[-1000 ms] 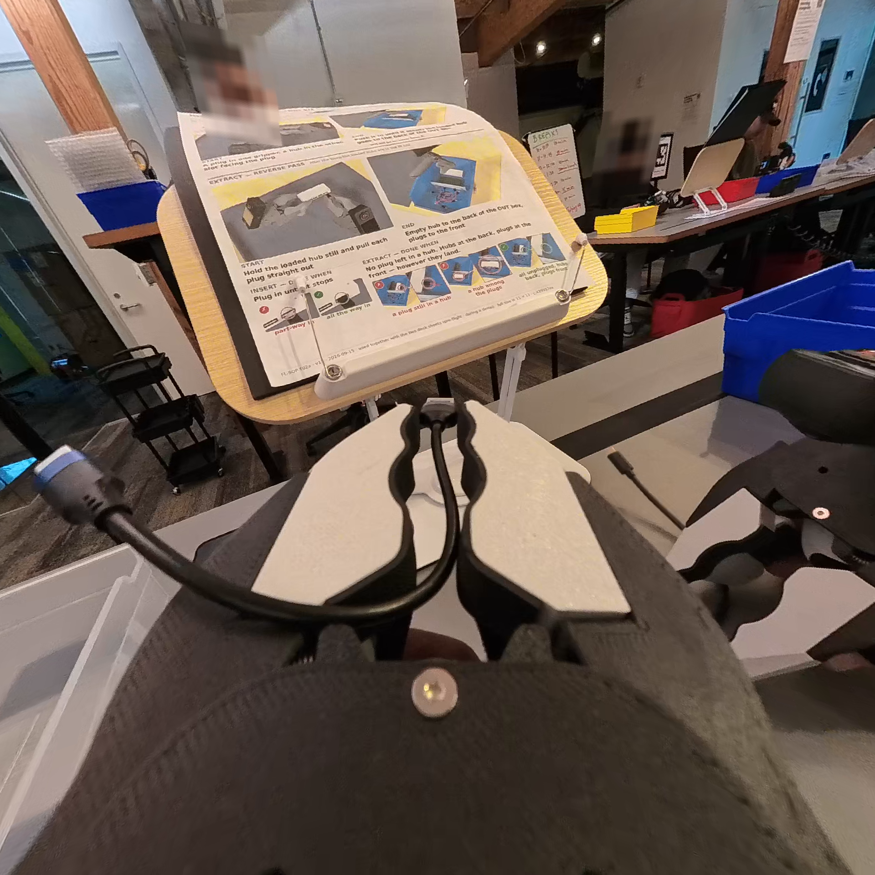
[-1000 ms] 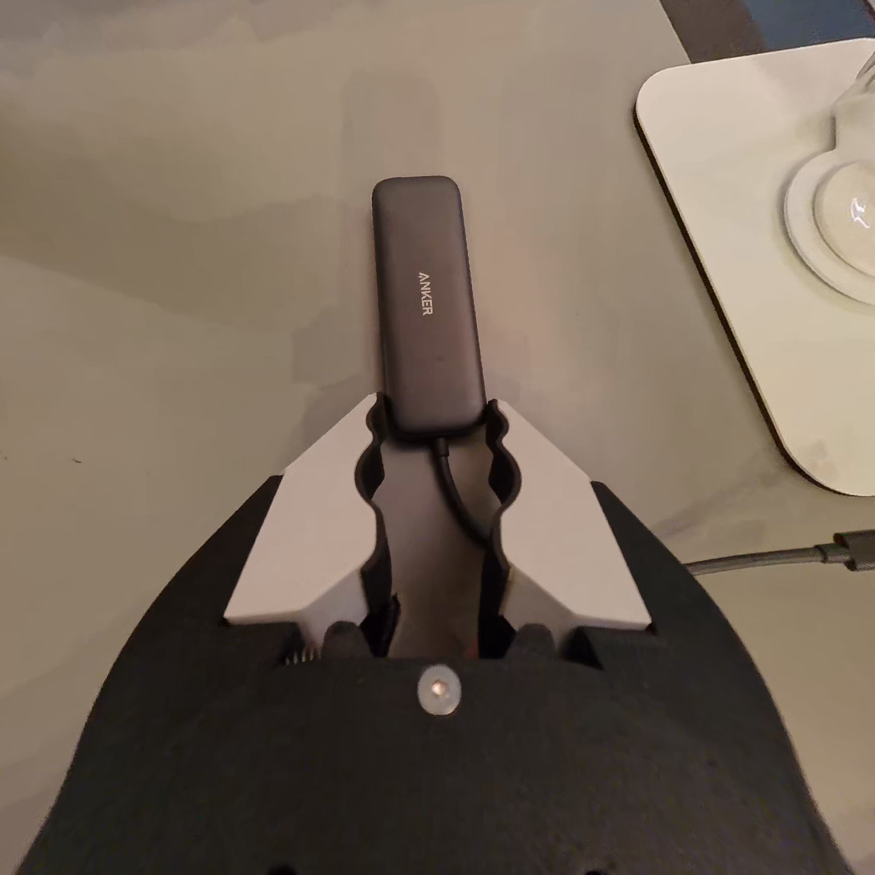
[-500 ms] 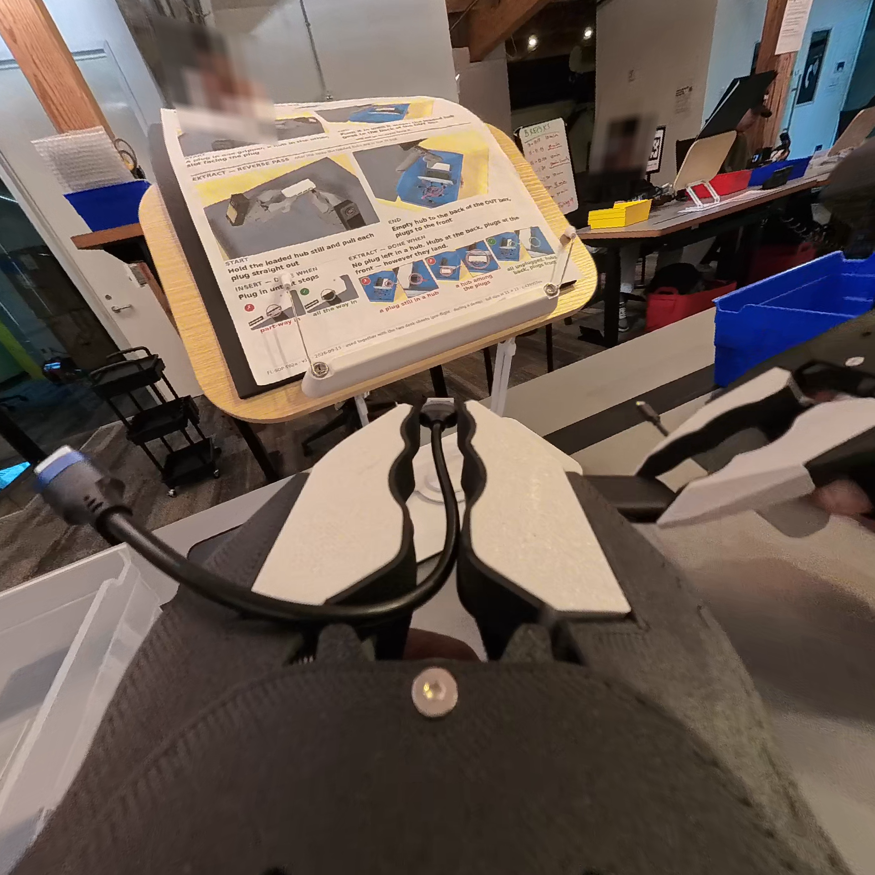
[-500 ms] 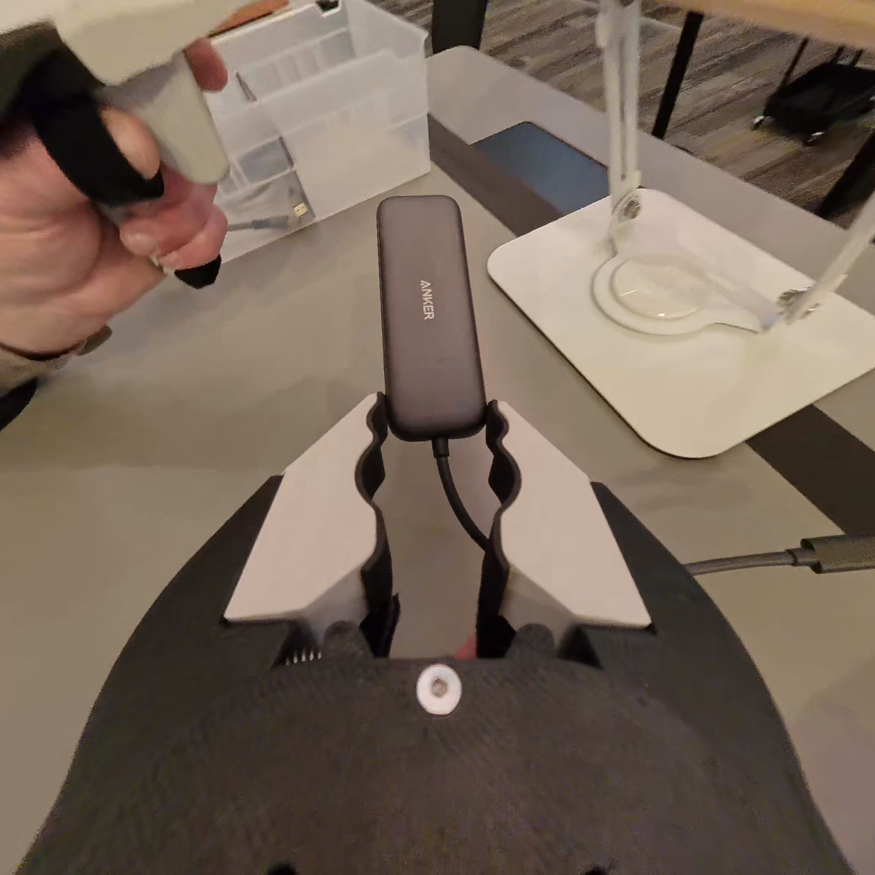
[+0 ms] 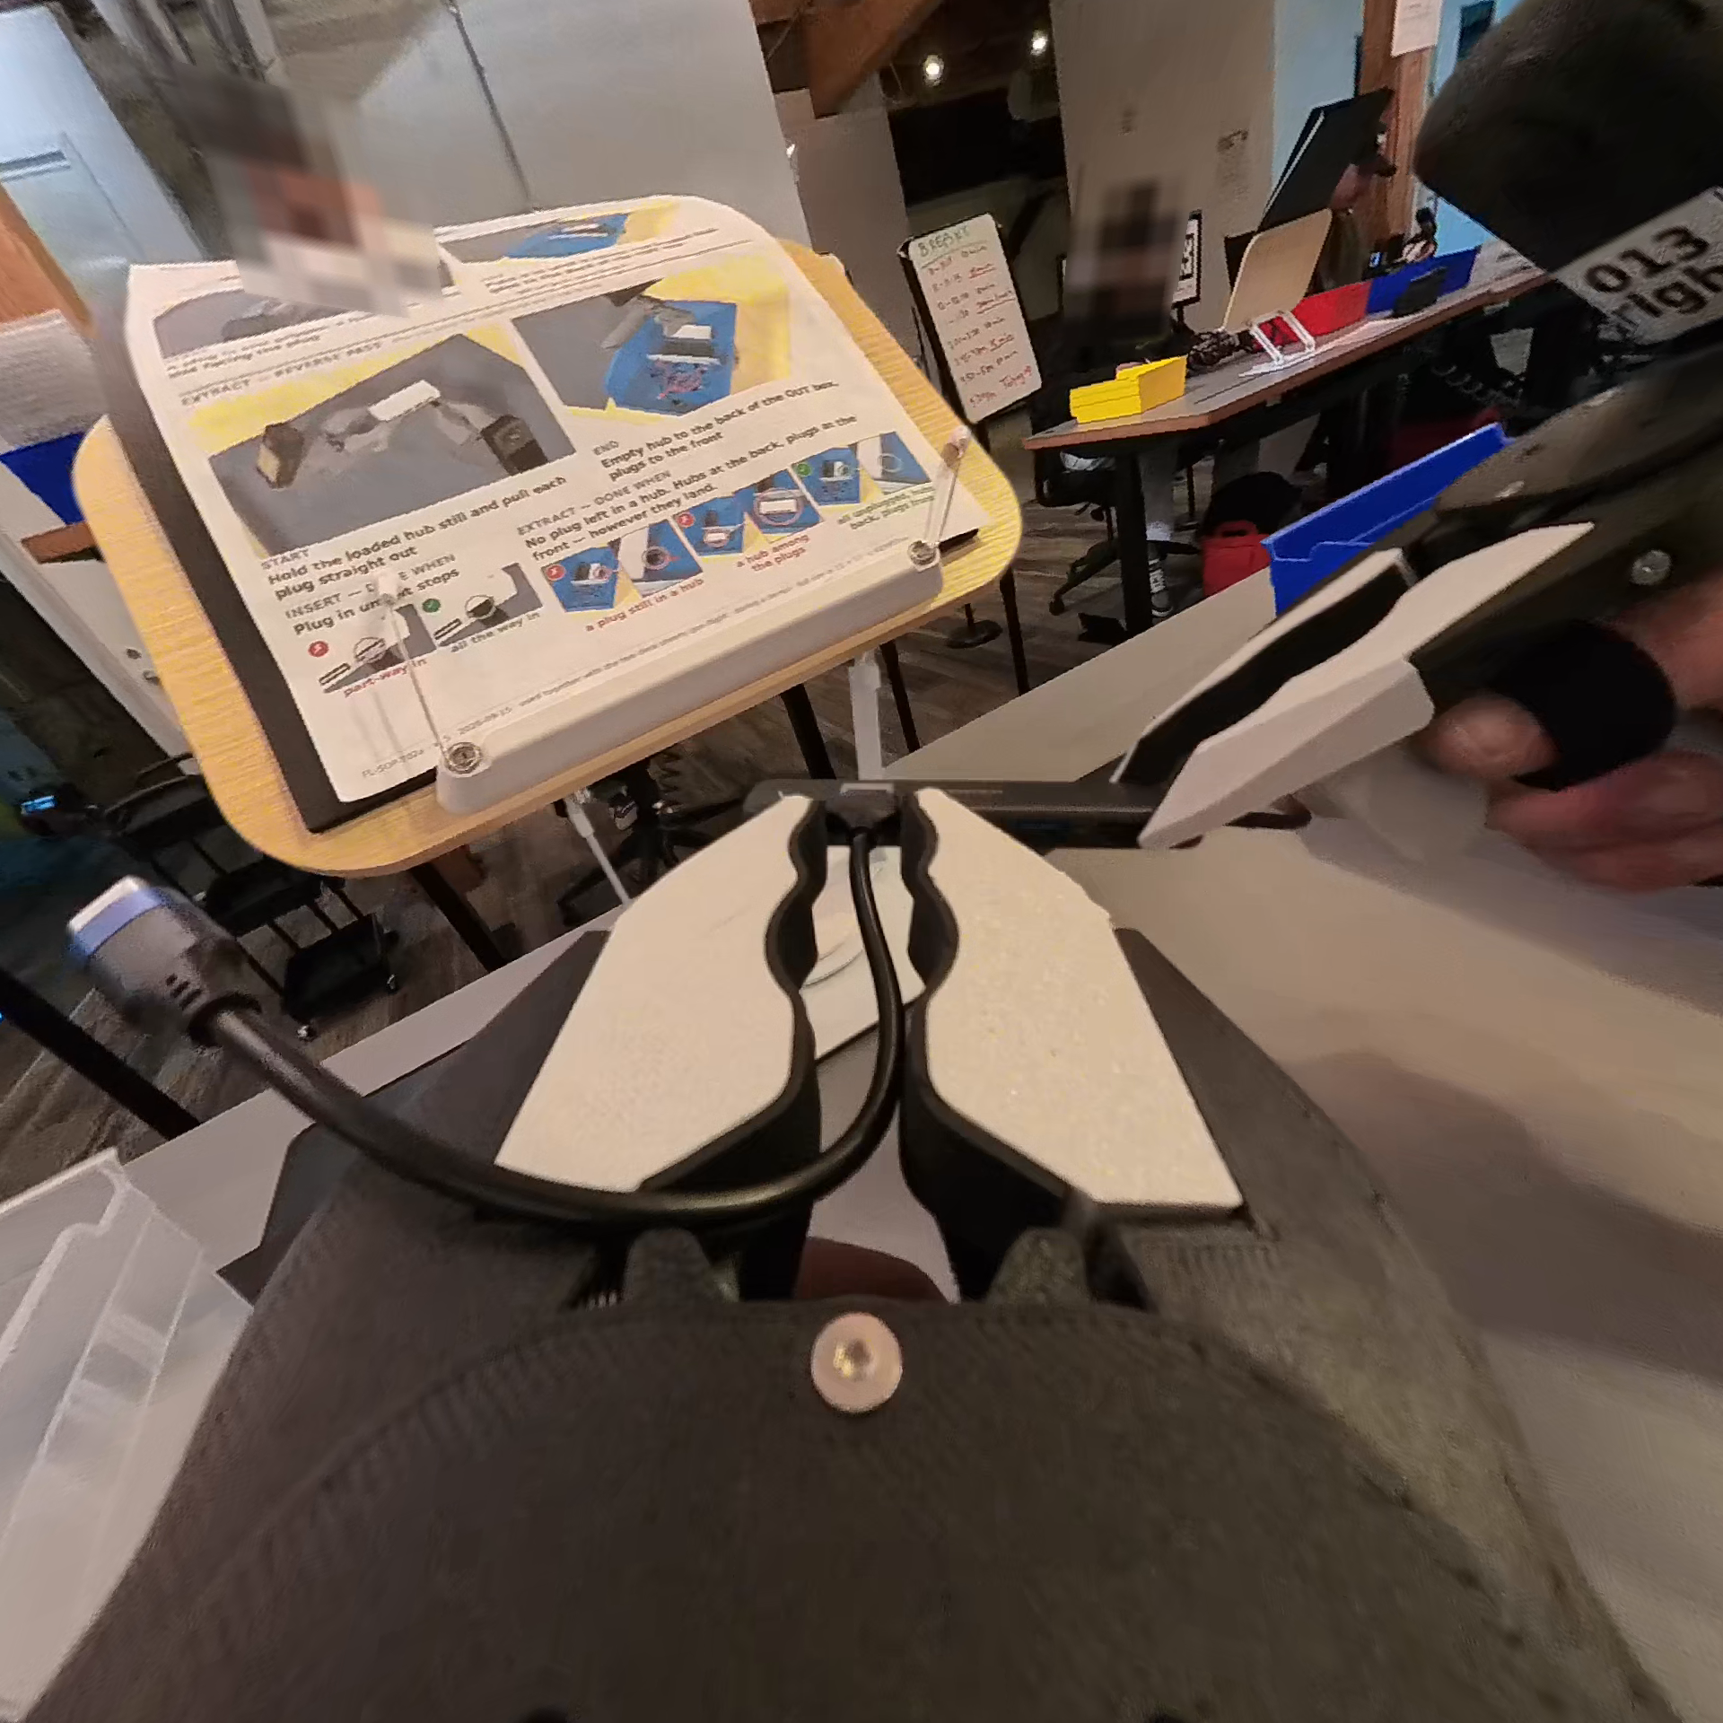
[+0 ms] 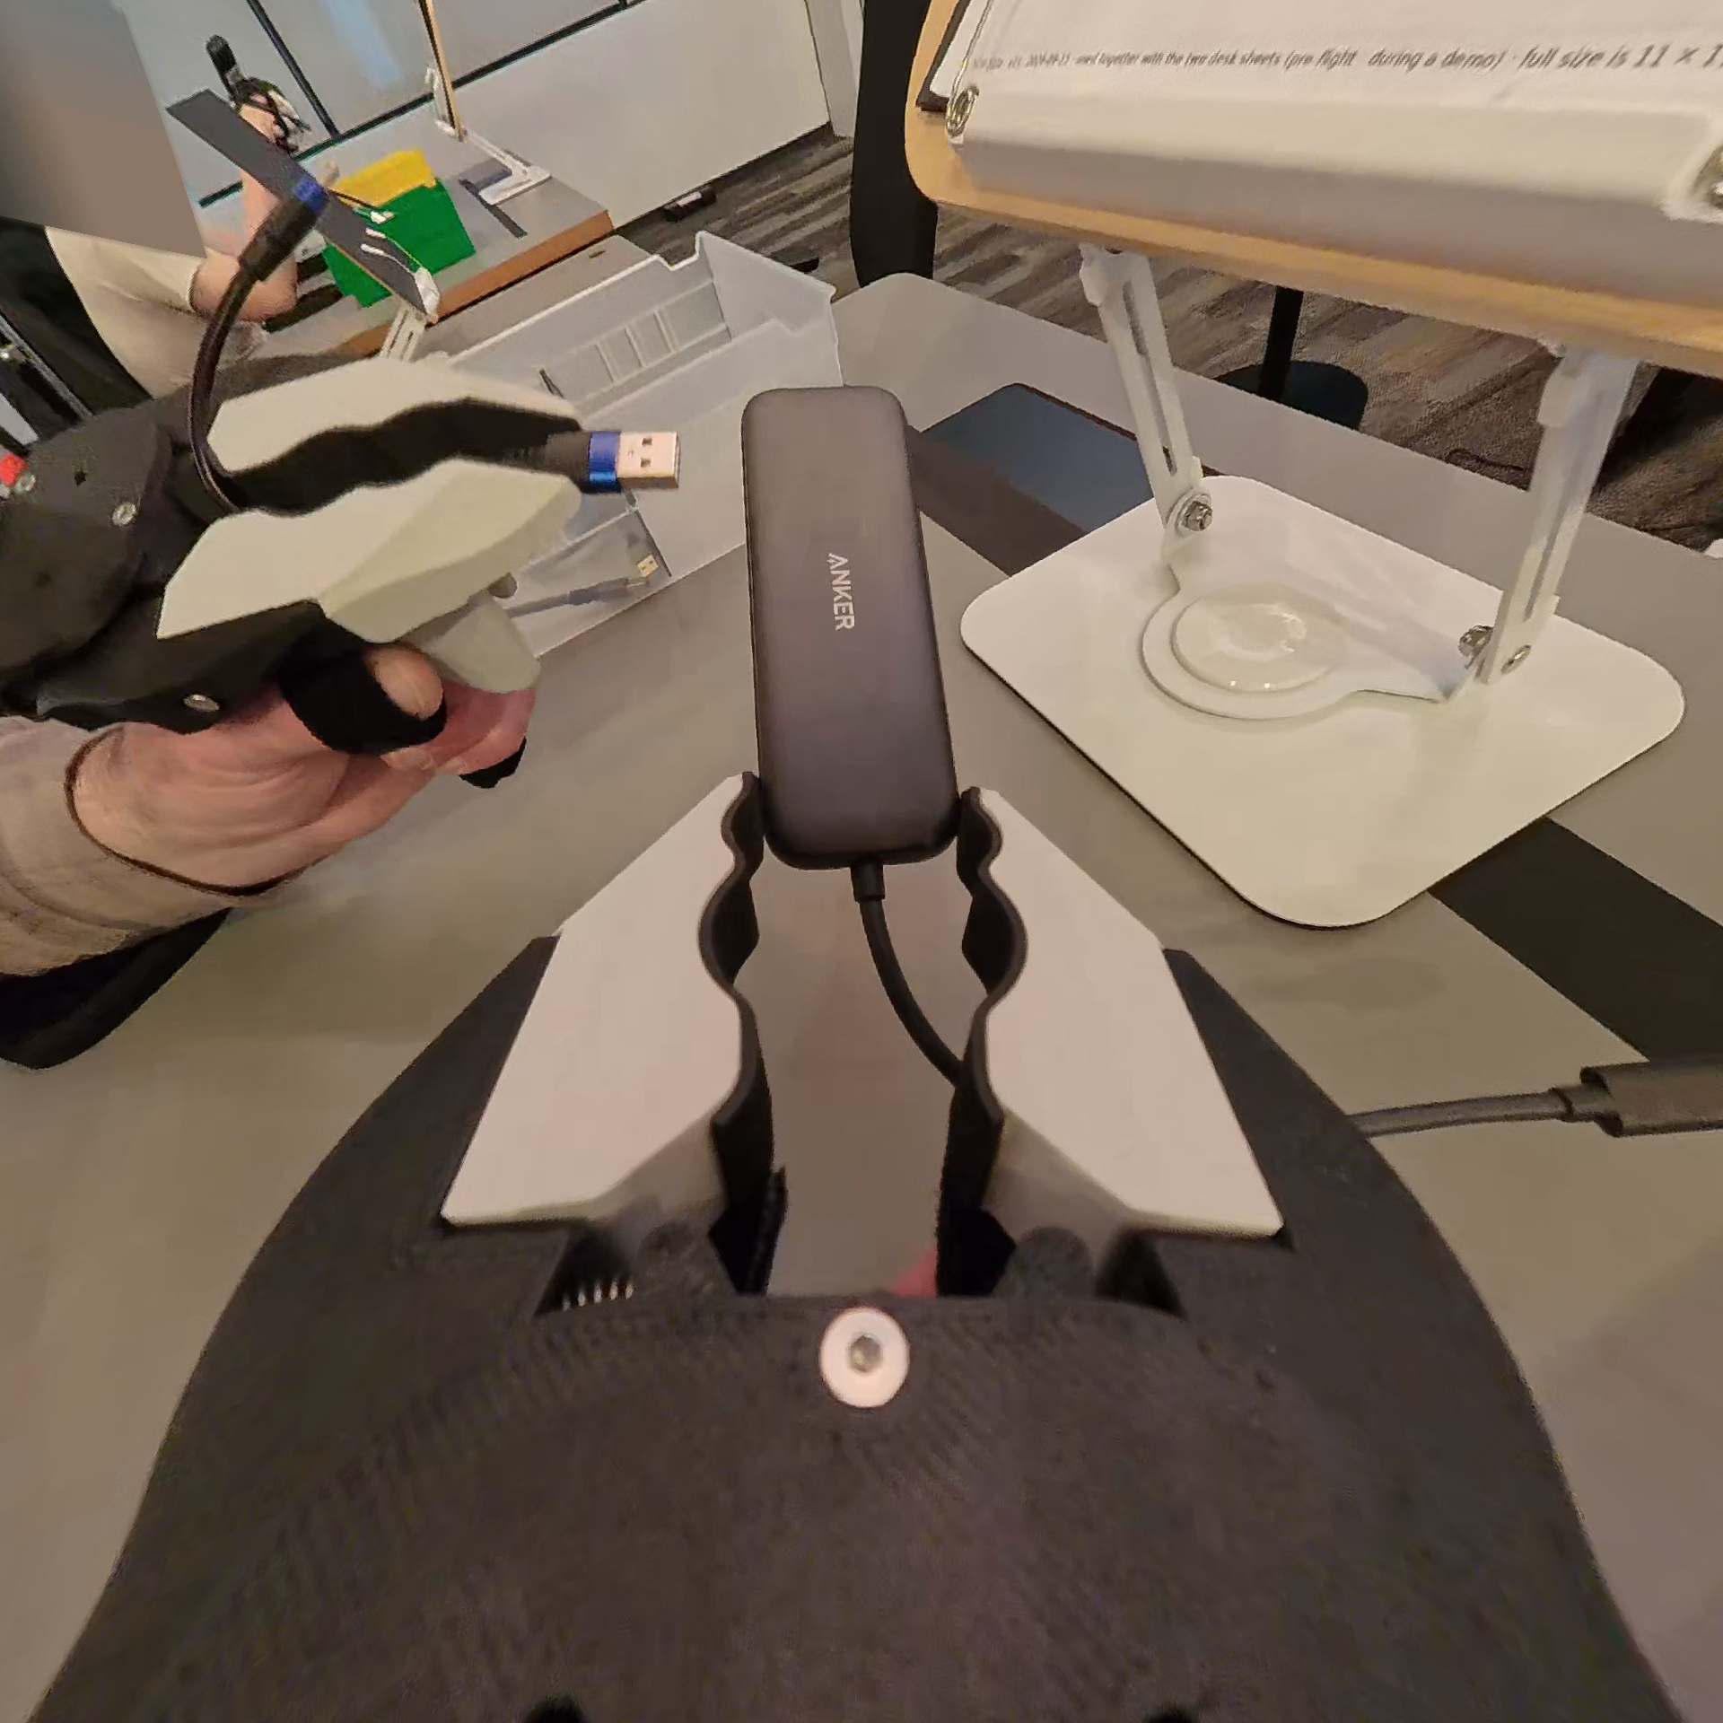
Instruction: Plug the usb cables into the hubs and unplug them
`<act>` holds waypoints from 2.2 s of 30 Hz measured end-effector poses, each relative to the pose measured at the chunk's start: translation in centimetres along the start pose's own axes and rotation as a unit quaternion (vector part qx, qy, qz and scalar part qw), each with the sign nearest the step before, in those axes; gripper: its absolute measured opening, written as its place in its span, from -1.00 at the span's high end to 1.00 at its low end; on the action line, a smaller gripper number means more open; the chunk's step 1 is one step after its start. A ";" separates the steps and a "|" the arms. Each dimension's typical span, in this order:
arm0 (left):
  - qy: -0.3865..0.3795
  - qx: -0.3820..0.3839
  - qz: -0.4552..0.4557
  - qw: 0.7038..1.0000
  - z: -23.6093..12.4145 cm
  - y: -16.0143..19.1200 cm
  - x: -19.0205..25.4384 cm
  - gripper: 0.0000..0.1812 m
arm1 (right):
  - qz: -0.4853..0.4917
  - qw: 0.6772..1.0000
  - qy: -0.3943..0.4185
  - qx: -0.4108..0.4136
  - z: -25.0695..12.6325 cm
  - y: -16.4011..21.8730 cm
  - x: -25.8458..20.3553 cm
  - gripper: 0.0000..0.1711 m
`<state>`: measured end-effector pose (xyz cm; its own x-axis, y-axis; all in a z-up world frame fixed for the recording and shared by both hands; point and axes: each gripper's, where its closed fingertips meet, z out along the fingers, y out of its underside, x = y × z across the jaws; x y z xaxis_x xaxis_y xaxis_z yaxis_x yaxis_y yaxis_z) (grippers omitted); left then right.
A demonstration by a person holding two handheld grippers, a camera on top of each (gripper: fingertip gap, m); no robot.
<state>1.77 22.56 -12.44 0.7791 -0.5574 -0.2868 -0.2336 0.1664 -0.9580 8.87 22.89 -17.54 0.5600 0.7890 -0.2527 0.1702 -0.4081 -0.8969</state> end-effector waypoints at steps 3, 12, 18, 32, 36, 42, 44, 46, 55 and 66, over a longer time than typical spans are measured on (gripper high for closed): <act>0.009 0.000 0.007 1.000 0.0 0.1 0.8 0.83 | 0.004 1.000 -0.004 0.008 -0.3 -0.4 0.0 0.54; 0.025 0.002 0.020 0.999 0.0 0.0 2.5 0.83 | 0.004 1.000 -0.012 0.017 -0.8 -1.1 -0.5 0.54; 0.029 0.008 0.023 0.999 -0.2 -0.3 3.4 0.84 | 0.010 1.000 -0.019 0.022 -0.9 -1.4 -0.8 0.53; 0.019 0.017 0.017 1.000 -0.5 -0.9 3.8 0.83 | 0.009 0.999 -0.019 0.028 -0.4 -1.7 -1.4 0.53; 0.017 0.016 0.015 1.000 -0.4 -0.8 3.7 0.84 | 0.008 0.999 -0.021 0.031 -0.4 -1.8 -1.6 0.53; 0.014 0.017 0.015 1.000 -0.4 -0.9 3.7 0.83 | 0.014 0.999 -0.031 0.038 -0.5 -2.1 -1.8 0.53; 0.013 0.019 0.015 1.000 -0.5 -1.0 3.6 0.84 | 0.015 0.999 -0.034 0.039 -0.5 -2.1 -1.9 0.53; 0.013 0.020 0.015 1.000 -0.5 -1.1 3.6 0.84 | 0.014 0.998 -0.035 0.039 -0.5 -2.1 -2.0 0.53; 0.010 0.028 0.018 0.999 -0.8 -1.6 3.4 0.84 | -0.012 0.998 -0.020 0.054 -0.8 -2.6 -1.8 0.53; -0.005 0.026 0.011 1.000 -0.7 -1.3 1.7 0.83 | -0.157 0.973 0.164 0.044 -0.4 -3.7 -0.3 0.54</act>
<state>3.00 20.78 -11.70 0.7803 -0.5448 -0.3071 -0.2197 0.2210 -0.9502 8.37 23.97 -13.99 0.7222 0.6741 0.1548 0.3129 -0.1188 -0.9423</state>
